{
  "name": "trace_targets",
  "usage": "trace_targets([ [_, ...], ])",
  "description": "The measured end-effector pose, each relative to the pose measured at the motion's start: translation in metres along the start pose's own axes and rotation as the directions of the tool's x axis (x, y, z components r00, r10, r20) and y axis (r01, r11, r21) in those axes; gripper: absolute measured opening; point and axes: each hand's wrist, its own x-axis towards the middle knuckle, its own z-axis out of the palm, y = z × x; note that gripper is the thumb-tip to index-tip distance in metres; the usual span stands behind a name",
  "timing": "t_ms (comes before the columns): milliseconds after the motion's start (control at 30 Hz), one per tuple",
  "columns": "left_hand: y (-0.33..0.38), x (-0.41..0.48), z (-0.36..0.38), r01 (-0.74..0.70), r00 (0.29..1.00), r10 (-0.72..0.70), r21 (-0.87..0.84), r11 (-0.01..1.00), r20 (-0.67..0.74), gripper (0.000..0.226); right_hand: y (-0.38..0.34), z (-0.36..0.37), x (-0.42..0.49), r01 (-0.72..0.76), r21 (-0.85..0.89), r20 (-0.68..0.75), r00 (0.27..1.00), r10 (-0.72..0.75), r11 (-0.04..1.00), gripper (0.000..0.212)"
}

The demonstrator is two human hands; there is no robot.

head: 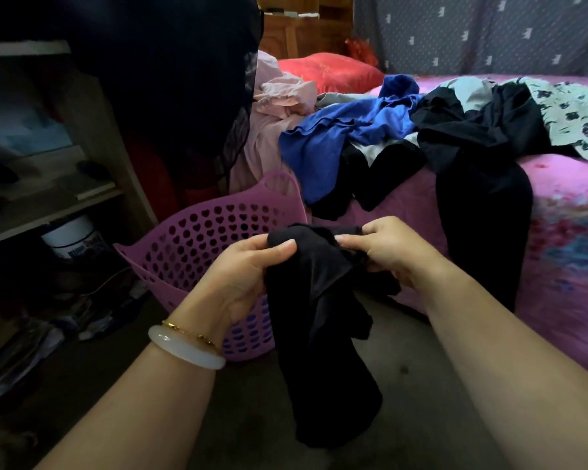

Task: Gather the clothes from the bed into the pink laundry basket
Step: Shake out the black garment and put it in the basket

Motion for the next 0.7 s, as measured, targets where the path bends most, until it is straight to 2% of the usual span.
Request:
trace_targets([
  [67, 0.003, 0.0, 0.003, -0.037, 0.999, 0.037, -0.013, 0.999, -0.012, 0.021, -0.001, -0.003, 0.001, 0.083, -0.139, -0.185, 0.977, -0.108, 0.987, 0.044],
  [100, 0.003, 0.0, 0.005, -0.052, 0.998, 0.052, -0.011, 0.999, -0.018, 0.023, -0.005, -0.004, -0.003, 0.129, -0.14, -0.241, 0.957, -0.16, 0.982, 0.053],
  [133, 0.003, 0.001, 0.008, -0.057, 0.998, 0.057, 0.0, 0.998, -0.021, 0.024, -0.012, -0.005, -0.008, 0.178, -0.096, -0.21, 0.958, -0.195, 0.979, 0.067],
  [200, 0.001, 0.001, 0.013, -0.049, 0.999, 0.049, 0.026, 0.998, -0.016, 0.024, -0.022, -0.002, -0.019, 0.223, 0.006, 0.057, 0.973, -0.223, 0.975, 0.083],
  [267, -0.001, 0.001, 0.017, -0.037, 0.999, 0.037, 0.032, 0.999, -0.007, 0.024, -0.022, 0.006, -0.027, 0.236, -0.067, 0.322, 0.925, -0.203, 0.969, 0.062],
  [300, -0.003, 0.001, 0.017, -0.035, 0.999, 0.036, 0.043, 0.998, -0.01, 0.024, -0.017, 0.01, -0.025, 0.238, -0.109, 0.358, 0.915, -0.185, 0.965, 0.048],
  [400, -0.006, 0.003, 0.012, -0.051, 0.999, 0.052, 0.055, 0.997, -0.017, 0.027, -0.004, 0.02, -0.015, 0.184, -0.109, 0.269, 0.952, -0.149, 0.977, 0.023],
  [500, -0.015, 0.011, -0.006, -0.059, 0.995, 0.07, 0.143, 0.988, -0.071, 0.045, -0.003, 0.022, -0.011, 0.101, -0.002, 0.138, 0.985, -0.1, 0.995, 0.011],
  [533, -0.019, 0.014, -0.013, -0.006, 0.996, 0.024, 0.206, 0.978, -0.085, 0.054, -0.004, 0.023, -0.011, 0.061, 0.043, 0.103, 0.993, -0.065, 0.997, 0.012],
  [633, -0.033, 0.015, -0.031, 0.233, 0.971, -0.238, 0.398, 0.887, -0.037, 0.08, -0.007, 0.024, -0.011, -0.037, 0.138, 0.038, 0.999, 0.032, 0.99, 0.02],
  [700, -0.044, 0.011, -0.031, 0.298, 0.938, -0.346, 0.506, 0.81, 0.001, 0.098, -0.008, 0.025, -0.009, -0.075, 0.199, 0.02, 0.997, 0.073, 0.977, 0.022],
])
